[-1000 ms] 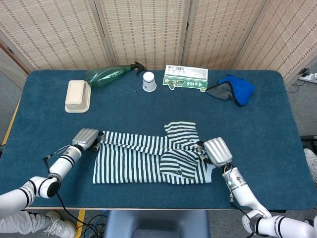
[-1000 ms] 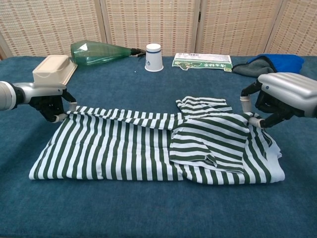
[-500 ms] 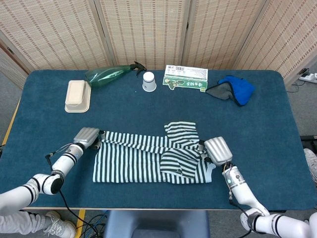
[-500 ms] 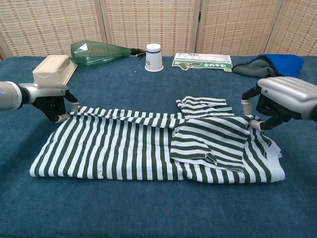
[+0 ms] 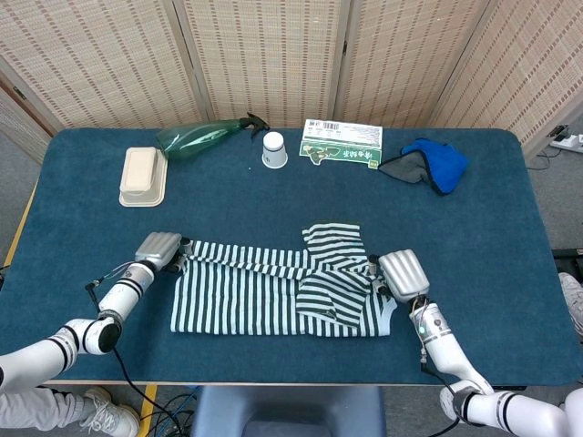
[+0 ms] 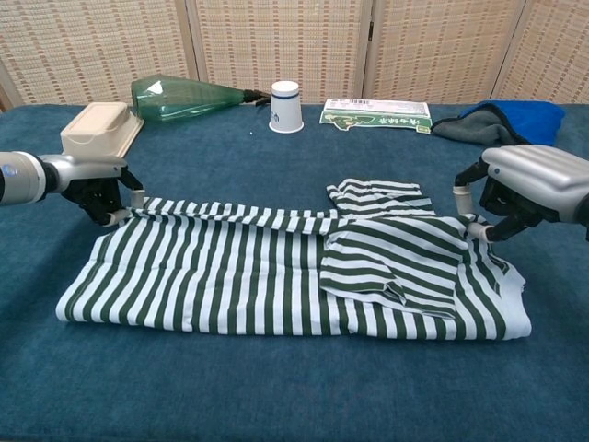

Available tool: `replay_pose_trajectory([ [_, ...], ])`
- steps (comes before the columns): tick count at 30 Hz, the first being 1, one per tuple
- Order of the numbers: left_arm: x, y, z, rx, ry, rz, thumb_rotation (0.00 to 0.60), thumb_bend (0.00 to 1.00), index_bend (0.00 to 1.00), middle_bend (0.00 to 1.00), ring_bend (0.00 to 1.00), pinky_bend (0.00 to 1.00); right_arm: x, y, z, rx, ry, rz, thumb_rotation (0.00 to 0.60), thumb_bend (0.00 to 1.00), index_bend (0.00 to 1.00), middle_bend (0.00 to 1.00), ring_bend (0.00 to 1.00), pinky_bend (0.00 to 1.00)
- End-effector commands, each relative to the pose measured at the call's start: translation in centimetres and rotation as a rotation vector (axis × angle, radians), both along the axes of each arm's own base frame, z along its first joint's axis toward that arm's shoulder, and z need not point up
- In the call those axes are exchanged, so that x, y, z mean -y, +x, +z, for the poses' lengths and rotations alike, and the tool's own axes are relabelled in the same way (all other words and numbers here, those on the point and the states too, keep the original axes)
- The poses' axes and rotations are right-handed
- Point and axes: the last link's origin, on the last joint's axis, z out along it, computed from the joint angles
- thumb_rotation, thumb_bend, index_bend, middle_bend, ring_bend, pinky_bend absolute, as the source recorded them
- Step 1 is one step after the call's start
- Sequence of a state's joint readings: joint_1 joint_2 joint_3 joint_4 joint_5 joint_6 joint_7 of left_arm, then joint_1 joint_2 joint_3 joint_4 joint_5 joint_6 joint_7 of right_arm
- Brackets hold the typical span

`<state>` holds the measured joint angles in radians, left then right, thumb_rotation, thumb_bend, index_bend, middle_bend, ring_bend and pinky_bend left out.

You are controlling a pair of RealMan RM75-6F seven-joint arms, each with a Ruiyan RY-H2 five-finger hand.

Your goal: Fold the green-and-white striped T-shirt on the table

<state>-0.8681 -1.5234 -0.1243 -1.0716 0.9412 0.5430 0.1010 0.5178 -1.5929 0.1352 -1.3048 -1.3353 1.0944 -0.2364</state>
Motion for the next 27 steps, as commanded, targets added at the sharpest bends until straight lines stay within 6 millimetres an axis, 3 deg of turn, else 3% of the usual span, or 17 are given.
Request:
replay_pose_trajectory([
  [1, -0.2, 0.1, -0.1, -0.005, 0.013, -0.005, 0.6, 0.53, 0.11, 0.93, 0.86, 1.0, 0.1, -0.1, -0.1, -0.002, -0.003, -0.012, 0.6, 0.59, 0.64, 1.0, 1.0, 1.0],
  [6, -0.6, 0.3, -0.2, -0.012, 0.042, -0.004, 0.6, 0.36, 0.01, 0.92, 0.86, 1.0, 0.3, -0.1, -0.2, 0.003, -0.008, -0.027, 0.6, 0.56, 0.49, 1.0, 1.0, 1.0],
  [12, -0.8, 0.5, 0.2, -0.004, 0.083, -0.002, 0.6, 0.27, 0.0, 0.91, 0.86, 1.0, 0.5, -0.2, 0.0, 0.007, -0.007, -0.048, 0.6, 0.47, 0.3, 1.0, 1.0, 1.0],
  [15, -0.8, 0.5, 0.5, 0.006, 0.103, 0.001, 0.6, 0.25, 0.0, 0.91, 0.85, 1.0, 0.7, -0.2, 0.2, 0.003, -0.009, -0.061, 0.6, 0.36, 0.2, 0.99, 1.0, 1.0],
  [20, -0.6, 0.4, 1.3, 0.026, 0.128, 0.009, 0.6, 0.25, 0.0, 0.91, 0.85, 1.0, 1.0, -0.2, 0.6, -0.007, -0.016, -0.071, 0.6, 0.25, 0.15, 0.98, 1.0, 1.0],
  [27, 0.1, 0.1, 2.6, 0.061, 0.16, 0.014, 0.6, 0.25, 0.0, 0.91, 0.85, 1.0, 1.5, -0.2, 1.6, -0.026, -0.041, -0.073, 0.6, 0.17, 0.11, 0.97, 1.0, 1.0],
])
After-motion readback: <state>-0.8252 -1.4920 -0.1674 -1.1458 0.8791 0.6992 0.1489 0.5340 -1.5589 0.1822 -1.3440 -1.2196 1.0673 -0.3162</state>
